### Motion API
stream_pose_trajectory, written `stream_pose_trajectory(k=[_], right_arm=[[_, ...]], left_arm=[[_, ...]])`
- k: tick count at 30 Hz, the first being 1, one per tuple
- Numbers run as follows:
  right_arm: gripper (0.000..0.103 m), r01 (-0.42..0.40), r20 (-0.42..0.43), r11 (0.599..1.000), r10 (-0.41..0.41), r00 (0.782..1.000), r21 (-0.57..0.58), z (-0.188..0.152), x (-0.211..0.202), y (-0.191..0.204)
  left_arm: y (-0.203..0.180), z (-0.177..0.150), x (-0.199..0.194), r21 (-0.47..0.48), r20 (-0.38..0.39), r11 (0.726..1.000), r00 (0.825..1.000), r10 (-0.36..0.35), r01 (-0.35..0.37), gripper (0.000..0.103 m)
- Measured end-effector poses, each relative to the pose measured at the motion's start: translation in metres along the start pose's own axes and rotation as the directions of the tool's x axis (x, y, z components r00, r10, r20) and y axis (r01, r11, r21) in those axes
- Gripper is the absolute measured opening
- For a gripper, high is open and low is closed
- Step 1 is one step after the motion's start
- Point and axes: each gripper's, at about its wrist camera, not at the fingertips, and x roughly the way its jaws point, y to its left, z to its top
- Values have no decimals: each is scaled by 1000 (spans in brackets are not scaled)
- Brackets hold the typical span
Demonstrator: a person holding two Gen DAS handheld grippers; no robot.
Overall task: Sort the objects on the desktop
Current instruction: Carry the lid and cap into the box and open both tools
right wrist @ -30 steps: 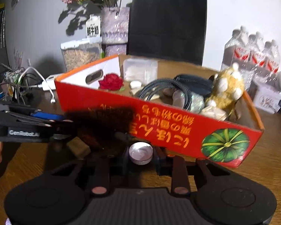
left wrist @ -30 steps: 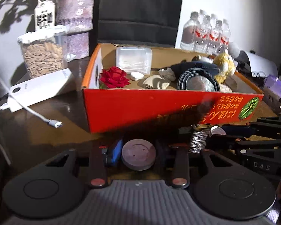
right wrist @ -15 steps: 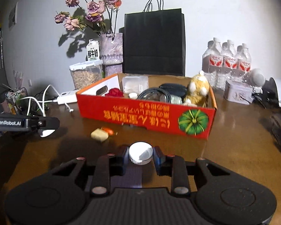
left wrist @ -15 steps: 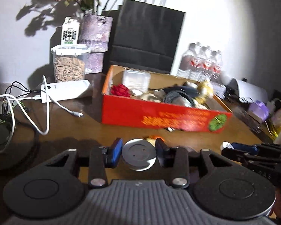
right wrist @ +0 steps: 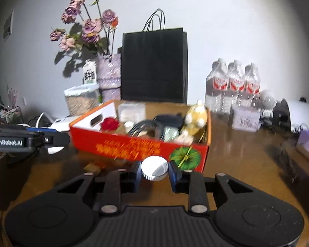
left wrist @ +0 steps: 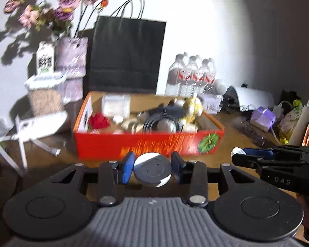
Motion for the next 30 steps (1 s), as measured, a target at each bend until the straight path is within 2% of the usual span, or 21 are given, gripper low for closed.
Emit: stream_pose_trajectory(k=[2,4,7,8,10,15,17,19,20,22,23,25,28,30], right_arm=[[27,-10,2,1000,10,1000,1,20,16,-11],[27,-55,-34,998,56,998,42,44,42,-27],[27,-48,-112,996,56,992,71,70,89,-42],[27,-42,-143,995,54,988,91,75,105,-45],[27,-68,-212,985,101,972,157,80,137,-51],[27,-10,-292,982,66,954,189,69,188,-47],[27,8,-322,989,40,946,146,63,200,-37],[27,-12,-324,994,47,945,111,60,205,-29],[27,-44,-324,991,84,942,129,60,204,-29],[27,-145,-344,971,204,916,191,61,206,-30],[27,-168,-350,969,223,910,182,62,205,-28],[27,-135,-371,984,169,913,116,61,205,-21],[28,-164,-439,983,182,880,79,57,210,-17],[29,-165,-445,983,184,877,82,56,207,-20]], left_arm=[[-2,20,16,25,1,999,999,-39,39,40],[-6,41,41,64,-16,995,997,-77,78,40],[-15,65,88,119,-90,985,989,-118,128,40],[-17,71,104,121,-115,984,987,-114,128,40],[-21,80,135,146,-163,980,981,-109,133,40],[-9,78,195,161,-251,985,968,-22,64,40],[-2,72,206,159,-289,986,957,-9,57,40],[4,65,214,184,-312,983,950,31,28,40],[8,62,216,188,-324,982,945,42,21,40],[16,59,215,180,-341,983,939,47,16,40],[19,58,213,184,-340,983,939,52,13,41],[25,58,213,190,-342,982,937,72,-6,41],[36,56,228,167,-408,986,910,76,-8,43],[36,54,231,174,-409,985,909,80,-9,47]])
